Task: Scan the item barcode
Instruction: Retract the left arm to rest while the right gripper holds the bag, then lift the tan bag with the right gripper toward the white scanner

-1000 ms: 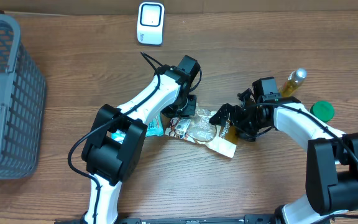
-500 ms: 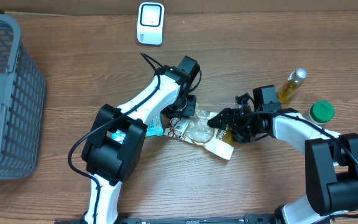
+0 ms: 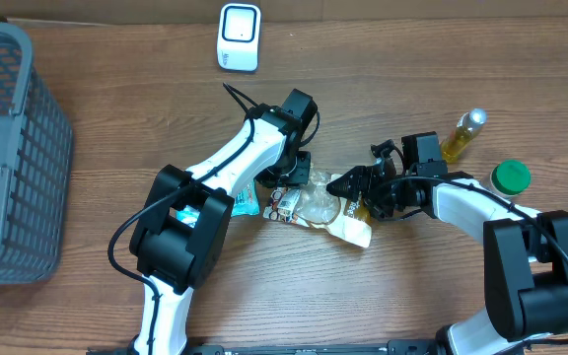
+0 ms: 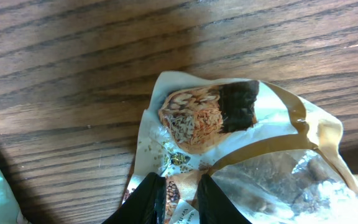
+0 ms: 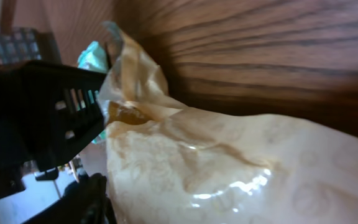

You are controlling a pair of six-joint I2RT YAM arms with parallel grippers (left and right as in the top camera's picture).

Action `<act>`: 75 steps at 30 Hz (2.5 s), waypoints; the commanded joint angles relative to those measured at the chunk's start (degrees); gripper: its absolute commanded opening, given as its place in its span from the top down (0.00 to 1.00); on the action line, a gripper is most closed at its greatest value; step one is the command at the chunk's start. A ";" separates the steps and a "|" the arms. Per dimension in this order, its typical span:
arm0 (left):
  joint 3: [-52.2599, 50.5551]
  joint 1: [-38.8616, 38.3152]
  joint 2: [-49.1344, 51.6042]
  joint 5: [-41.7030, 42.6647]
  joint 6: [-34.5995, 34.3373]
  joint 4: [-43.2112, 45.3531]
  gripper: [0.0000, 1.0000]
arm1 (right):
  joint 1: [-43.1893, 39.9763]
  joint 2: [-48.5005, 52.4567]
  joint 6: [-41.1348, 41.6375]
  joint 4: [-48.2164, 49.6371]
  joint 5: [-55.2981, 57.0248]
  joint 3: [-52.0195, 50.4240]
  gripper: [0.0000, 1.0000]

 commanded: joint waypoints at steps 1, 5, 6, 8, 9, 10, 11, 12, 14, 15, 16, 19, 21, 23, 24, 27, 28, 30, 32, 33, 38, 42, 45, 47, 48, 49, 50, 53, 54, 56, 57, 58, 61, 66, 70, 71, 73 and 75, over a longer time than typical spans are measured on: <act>-1.05 -0.11 -0.33 -0.17 -0.59 0.02 0.77 | 0.04 0.44 0.09 0.46 -2.56 -0.35 0.43; -1.05 -0.11 -0.33 -0.20 -0.61 0.04 0.78 | 0.07 0.44 -0.17 0.48 -2.51 -0.35 0.46; -1.05 -0.11 -0.33 -0.17 -0.61 0.07 0.78 | 0.07 0.44 -0.33 0.46 -2.34 -0.35 0.47; -1.05 -0.11 -0.33 -0.17 -0.61 0.11 0.78 | 0.07 0.44 -0.33 0.44 -1.92 -0.35 0.58; -1.05 -0.11 -0.33 -0.17 -0.61 0.11 0.78 | 0.04 0.44 -0.33 0.46 -1.88 -0.35 0.61; -1.05 -0.11 -0.33 -0.15 -0.61 0.09 0.81 | 0.04 0.44 -0.33 0.46 -1.88 -0.35 0.61; -1.03 -0.11 -0.33 -0.13 -0.61 0.07 0.82 | 0.07 0.44 -0.33 0.46 -1.88 -0.35 0.61; -1.03 -0.11 -0.33 -0.11 -0.61 0.02 0.84 | 0.04 0.44 -0.31 0.28 -1.88 -0.35 0.59; -0.79 -0.11 -0.35 0.31 -0.61 -0.61 0.89 | 0.04 0.44 -0.28 -0.52 -1.90 -0.35 0.58; -0.44 -0.09 -0.35 0.35 -0.63 -1.20 0.93 | 0.04 0.44 -0.31 -0.74 -1.79 -0.35 0.58; 0.04 -0.09 -0.42 0.33 -0.63 -1.81 0.96 | 0.04 0.44 -0.28 -1.09 -1.29 -0.35 0.58; 2.91 -0.09 -0.70 0.31 -0.61 -4.00 0.96 | 0.02 0.44 -0.31 -1.40 -1.03 -0.35 0.58; 5.95 -0.09 -0.87 0.28 -0.57 -6.10 0.96 | 0.02 0.42 -0.28 -1.22 -1.03 -0.35 0.62; 10.40 -0.09 -0.90 -0.17 -0.55 -9.07 0.96 | 0.02 0.42 -0.28 -0.81 -1.03 -0.35 0.69; 12.48 -0.09 -0.92 -0.44 -0.39 -10.34 0.96 | 0.02 0.42 -0.26 -0.81 -1.05 -0.35 0.72; 20.00 -0.04 -0.92 -3.21 -0.35 -15.19 0.96 | 0.02 0.42 -0.28 -0.81 -1.03 -0.35 0.76; 22.32 0.15 -0.92 -4.76 -0.37 -16.96 0.96 | 0.02 0.42 -0.28 -0.81 -1.05 -0.35 0.76; 27.89 1.03 -0.92 -9.07 -0.61 -22.03 0.96 | 0.02 0.42 -0.35 -0.35 -1.07 -0.35 0.76; 33.00 2.56 -0.94 -12.48 -0.61 -26.93 0.96 | 0.02 0.42 -2.23 -0.20 -1.79 -0.33 0.76; 35.78 3.63 -0.94 -13.90 -0.61 -29.59 0.96 | 0.02 0.42 -4.35 0.13 -3.45 -0.33 0.76; 46.36 10.01 -1.62 -18.69 -0.61 -39.58 0.96 | -0.02 -1.16 -7.93 0.76 -9.99 0.35 0.75; 49.40 16.46 -4.17 -19.41 -0.55 -42.07 0.96 | -0.02 -5.70 -9.84 0.85 -15.93 1.22 0.75; 49.40 21.42 -5.84 -19.12 -0.57 -43.54 0.96 | -0.02 -10.03 -9.84 0.50 -18.91 1.29 0.75; 49.37 24.41 -6.08 -17.70 0.24 -43.71 0.96 | -0.02 -12.92 -9.86 -0.50 -21.29 1.29 0.75; 49.35 25.70 -6.08 -15.98 1.07 -43.71 0.96 | -0.02 -13.90 -9.86 -0.72 -22.73 1.29 0.75; 49.29 27.10 -6.03 -13.79 1.51 -43.71 0.95 | -0.02 -15.08 -9.86 -0.83 -25.46 1.29 0.75; 49.20 28.41 -5.97 -11.74 1.86 -43.71 0.94 | -0.02 -15.87 -9.86 -0.76 -28.24 1.29 0.75; 48.74 31.30 -5.97 -9.03 3.63 -43.71 0.93 | -0.02 -17.11 -10.14 -0.20 -38.99 1.29 0.77; 48.54 31.95 -5.97 -9.09 3.80 -43.71 0.91 | -0.02 -17.14 -10.16 -0.02 -41.92 1.29 0.78; 48.35 33.27 -5.97 -9.11 4.46 -43.69 0.81 | -0.02 -17.14 -9.40 -0.63 -43.36 1.27 0.80; 48.24 33.97 -5.97 -9.11 4.46 -43.69 0.71 | 0.04 -17.14 -9.40 -0.94 -43.36 1.27 0.81; 48.24 34.60 -5.97 -9.11 4.46 -43.69 0.65 | 0.04 -17.14 -9.42 -1.14 -43.36 1.27 0.81; 47.98 36.48 -5.97 -9.11 4.46 -43.71 0.39 | 0.04 -17.14 -9.40 -1.51 -43.36 1.27 0.82; 47.71 38.73 -5.97 -9.07 4.59 -43.69 0.01 | 0.04 -17.14 -9.42 -1.75 -43.36 1.27 0.82; 47.71 39.28 -5.97 -9.07 4.59 -43.69 0.01 | 0.04 -17.14 -9.42 -1.73 -43.36 1.27 0.82; 47.71 39.26 -5.97 -9.07 4.59 -43.69 0.00 | 0.04 -17.14 -9.42 -1.73 -43.36 1.27 0.82; 47.71 39.26 -5.97 -9.07 4.59 -43.69 0.00 | 0.04 -17.11 -9.42 -1.73 -43.36 1.27 0.82; 47.71 39.21 -5.97 -9.07 4.59 -43.69 0.01 | 0.04 -17.14 -9.40 -1.75 -43.36 1.27 0.82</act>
